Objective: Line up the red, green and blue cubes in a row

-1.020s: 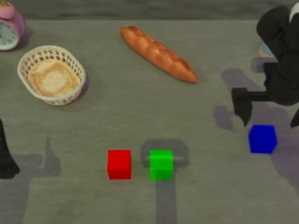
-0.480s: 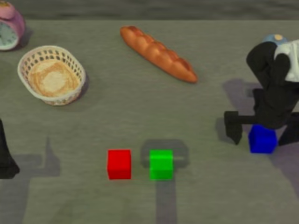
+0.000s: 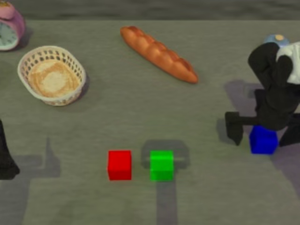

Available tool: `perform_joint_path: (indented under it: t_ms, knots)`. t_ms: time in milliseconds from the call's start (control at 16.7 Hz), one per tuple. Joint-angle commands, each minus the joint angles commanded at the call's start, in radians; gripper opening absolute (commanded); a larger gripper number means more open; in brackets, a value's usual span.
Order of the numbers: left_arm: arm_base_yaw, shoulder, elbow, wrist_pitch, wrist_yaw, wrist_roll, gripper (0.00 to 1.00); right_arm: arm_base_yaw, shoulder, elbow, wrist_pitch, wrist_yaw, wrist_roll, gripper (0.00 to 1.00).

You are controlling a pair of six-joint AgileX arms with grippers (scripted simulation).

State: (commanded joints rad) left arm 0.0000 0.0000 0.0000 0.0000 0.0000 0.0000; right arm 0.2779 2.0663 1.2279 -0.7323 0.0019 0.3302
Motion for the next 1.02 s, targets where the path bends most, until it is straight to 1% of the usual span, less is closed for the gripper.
perform_joint_path:
  t_ms: [660, 720, 1020]
  knots:
    - [0.000, 0.000, 0.000, 0.000, 0.000, 0.000, 1.00, 0.000, 0.000, 0.000, 0.000, 0.000, 0.000, 0.02]
    - [0.000, 0.000, 0.000, 0.000, 0.000, 0.000, 1.00, 0.000, 0.000, 0.000, 0.000, 0.000, 0.000, 0.00]
    - [0.000, 0.000, 0.000, 0.000, 0.000, 0.000, 1.00, 0.000, 0.000, 0.000, 0.000, 0.000, 0.000, 0.00]
